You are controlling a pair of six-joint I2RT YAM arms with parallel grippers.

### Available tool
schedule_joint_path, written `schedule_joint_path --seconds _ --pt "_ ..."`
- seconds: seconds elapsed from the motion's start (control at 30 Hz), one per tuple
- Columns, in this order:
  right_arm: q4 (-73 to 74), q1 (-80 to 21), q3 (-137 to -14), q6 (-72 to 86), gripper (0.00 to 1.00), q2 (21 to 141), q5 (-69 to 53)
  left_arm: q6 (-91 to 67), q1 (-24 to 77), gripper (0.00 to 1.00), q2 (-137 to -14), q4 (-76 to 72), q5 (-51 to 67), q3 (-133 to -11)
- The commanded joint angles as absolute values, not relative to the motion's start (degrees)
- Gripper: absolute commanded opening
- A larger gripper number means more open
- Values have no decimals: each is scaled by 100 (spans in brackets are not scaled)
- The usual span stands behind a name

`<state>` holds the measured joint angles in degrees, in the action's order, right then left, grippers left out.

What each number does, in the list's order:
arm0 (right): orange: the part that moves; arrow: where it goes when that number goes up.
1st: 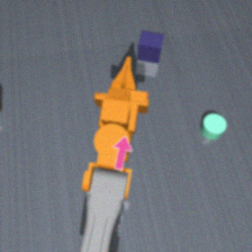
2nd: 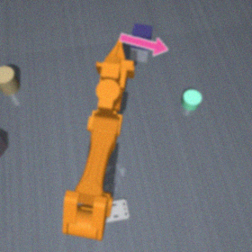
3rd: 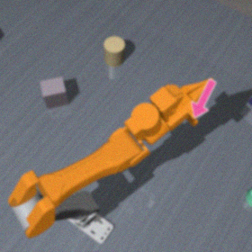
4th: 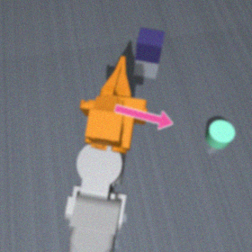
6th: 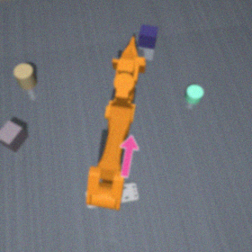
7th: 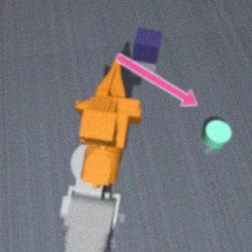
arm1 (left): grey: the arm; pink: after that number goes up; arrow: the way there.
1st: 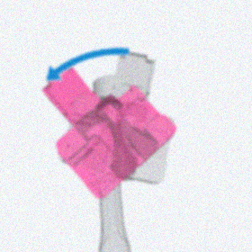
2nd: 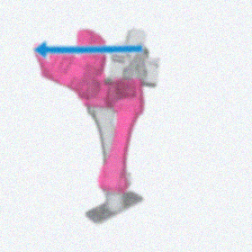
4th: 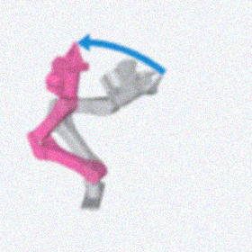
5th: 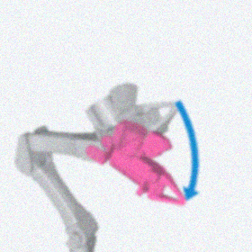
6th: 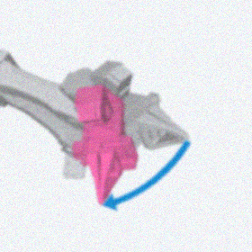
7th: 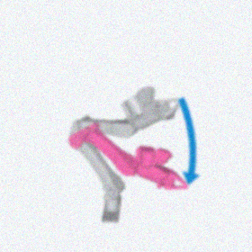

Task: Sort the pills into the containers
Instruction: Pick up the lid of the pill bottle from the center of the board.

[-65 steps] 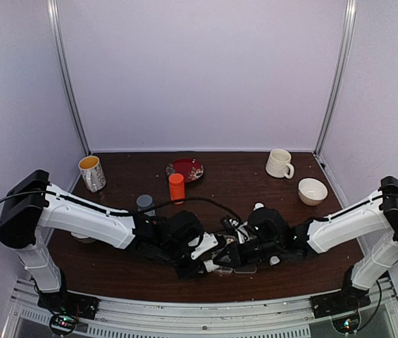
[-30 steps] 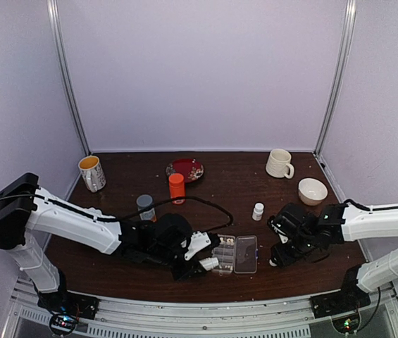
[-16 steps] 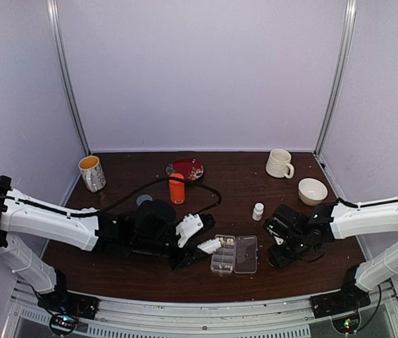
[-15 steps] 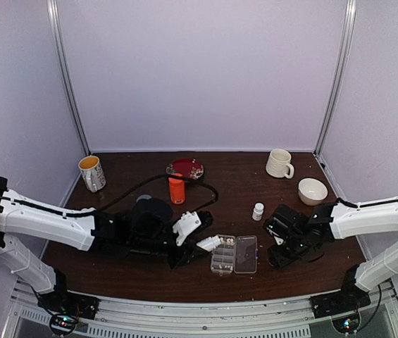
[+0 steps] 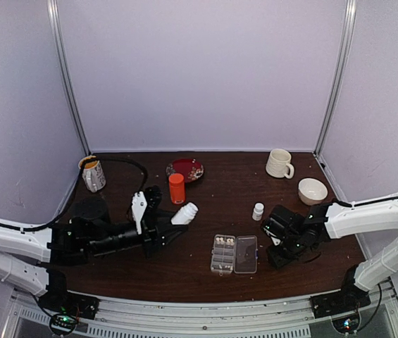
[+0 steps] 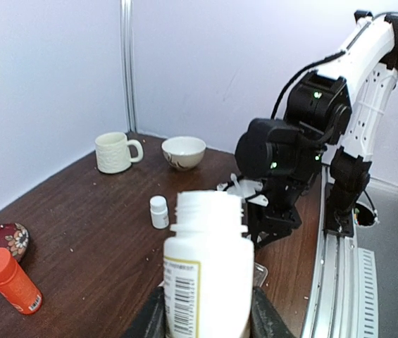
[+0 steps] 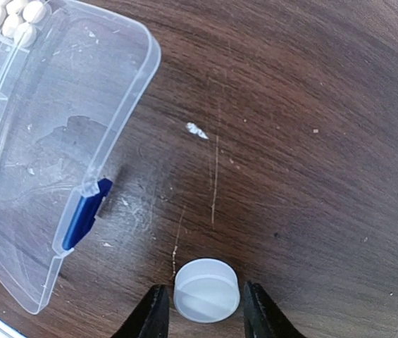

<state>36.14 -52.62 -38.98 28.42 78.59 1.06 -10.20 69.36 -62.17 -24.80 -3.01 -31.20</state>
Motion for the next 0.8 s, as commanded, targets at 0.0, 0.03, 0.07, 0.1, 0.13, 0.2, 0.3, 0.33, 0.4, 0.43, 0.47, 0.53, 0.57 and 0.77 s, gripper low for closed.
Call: schedule_joint_path --seconds 0.0,0.03,0.07,0.1,0.13,0.2,0.3,0.33,0.4,0.43,0.47,0.53,0.57,0.77 --pt "3490 -5229 -4023 2781 36 7933 43 -932 6893 0 -5682 -3886 -646 -2561" --pt "3489 -5229 -4025 2773 36 7943 32 -913 6897 0 -5579 -4029 -686 -2453" --pt "3483 -5229 -4031 2769 35 7964 29 -878 6893 0 -5497 -4093 -717 -2392" --pt "3481 -5229 -4038 2765 34 7982 25 -855 6896 0 -5445 -4103 -739 -2365" --pt "3490 -5229 -4047 2754 34 8000 25 -839 6896 0 -5405 -4102 -738 -2349" --pt "3497 -5229 -4060 2742 33 8036 29 -813 6898 0 -5356 -4101 -730 -2341" --pt "3501 -5229 -4069 2726 33 8081 29 -794 6894 0 -5344 -4096 -704 -2357" --pt "3498 -5229 -4065 2725 34 8092 41 -792 6899 0 -5355 -4097 -691 -2362" --pt "3517 -5229 -4061 2717 32 8107 62 -791 6895 0 -5384 -4088 -677 -2372" --pt "3527 -5229 -4061 2716 29 8092 77 -793 6892 0 -5398 -4094 -663 -2377" --pt "3537 -5229 -4061 2720 26 8059 80 -799 6899 0 -5416 -4091 -653 -2391" --pt "3602 -5229 -4080 2711 25 7965 115 -792 6897 0 -5464 -4073 -590 -2411" --pt "3659 -5229 -4098 2703 25 7886 152 -779 6897 0 -5499 -4046 -536 -2435" --pt "3871 -5227 -4426 2254 18 6785 -225 -742 6893 0 -5796 -4200 -108 -2534"
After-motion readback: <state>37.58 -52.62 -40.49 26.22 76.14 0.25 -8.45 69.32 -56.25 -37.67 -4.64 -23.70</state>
